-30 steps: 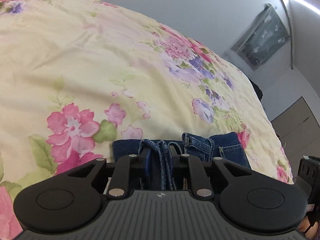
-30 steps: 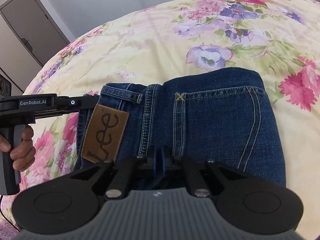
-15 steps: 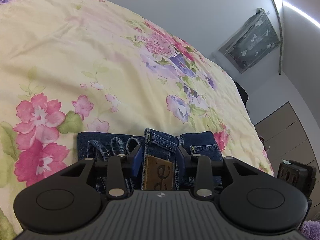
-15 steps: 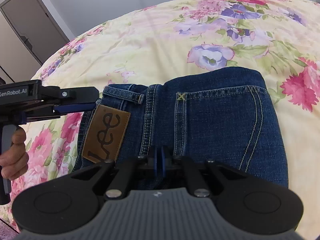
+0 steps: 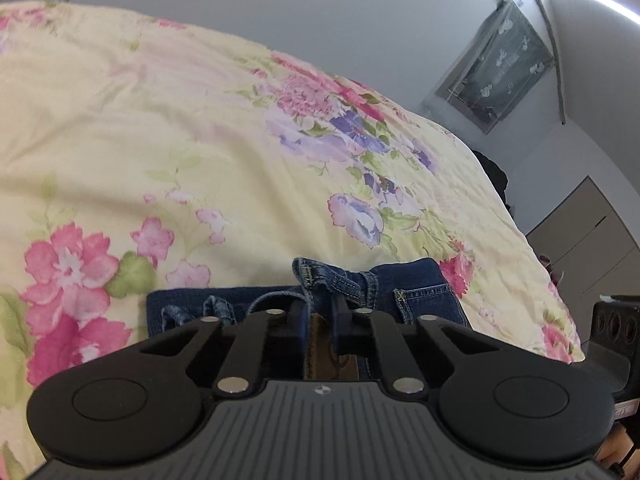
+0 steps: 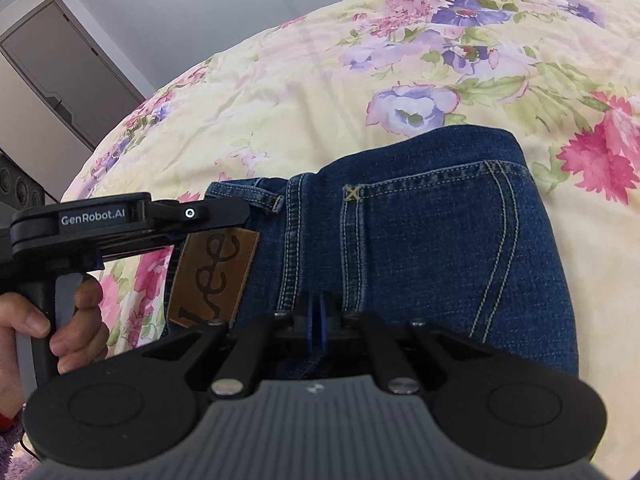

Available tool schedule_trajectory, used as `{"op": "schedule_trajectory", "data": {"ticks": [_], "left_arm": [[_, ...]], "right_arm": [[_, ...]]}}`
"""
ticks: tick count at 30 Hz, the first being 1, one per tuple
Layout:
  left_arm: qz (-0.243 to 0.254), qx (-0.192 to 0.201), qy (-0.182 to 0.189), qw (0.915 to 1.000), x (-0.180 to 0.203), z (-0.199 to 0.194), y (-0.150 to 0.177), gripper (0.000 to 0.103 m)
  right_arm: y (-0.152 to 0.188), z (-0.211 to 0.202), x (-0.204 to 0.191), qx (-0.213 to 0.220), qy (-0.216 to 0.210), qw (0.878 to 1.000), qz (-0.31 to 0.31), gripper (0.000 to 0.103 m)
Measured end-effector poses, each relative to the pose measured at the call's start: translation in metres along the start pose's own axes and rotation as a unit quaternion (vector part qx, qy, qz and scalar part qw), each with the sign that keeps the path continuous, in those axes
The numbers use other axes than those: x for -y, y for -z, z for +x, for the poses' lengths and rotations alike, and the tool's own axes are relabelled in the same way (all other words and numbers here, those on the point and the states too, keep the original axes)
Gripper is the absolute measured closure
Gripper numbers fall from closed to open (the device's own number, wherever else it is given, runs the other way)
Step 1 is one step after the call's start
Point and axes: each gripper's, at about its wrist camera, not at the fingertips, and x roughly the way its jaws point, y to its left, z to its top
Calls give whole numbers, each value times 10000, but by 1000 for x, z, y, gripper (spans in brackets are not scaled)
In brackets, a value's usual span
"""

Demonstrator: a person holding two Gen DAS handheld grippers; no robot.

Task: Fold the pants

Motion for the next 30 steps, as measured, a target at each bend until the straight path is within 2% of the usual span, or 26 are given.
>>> {"op": "schedule_trajectory", "data": {"ticks": [3,5,9,11,13,14,17,21,26,30], "left_arm": [[336,100,-10,9994,11,-20,-6,93],[413,87,-63,9991,12,-27,-8,93],[240,-8,-271,9993,-7,-23,0,93],[116,-61,-390,9992,-22,-16,9,93],[-105,-89,-367,9992,-35,-10,15,93],[-168,-86,-330,9993,-39,-8,17,92],[-281,-83,-255,9992,-48,-5,21,91],[-255,-112,-187,9994,-57,-3,25,85],[-228,-105,-81,9997,-65,4,27,82],[-253,-91,-55,9996,-68,8,28,81]], "right_arm": [[-3,-26,-8,170,10,9995,-277,97],[-5,-47,-12,359,136,9979,-519,74],[-15,-81,-9,536,807,9901,-1012,75],[-19,-87,4,513,987,9891,-967,76],[-23,-85,17,485,1111,9891,-832,84],[-26,-82,24,487,1147,9889,-810,89],[-35,-66,31,557,1198,9884,-742,96],[-52,-31,29,568,1044,9898,-787,96],[-57,21,39,97,1245,9899,-665,98],[-52,41,45,72,1347,9884,-692,100]]}}
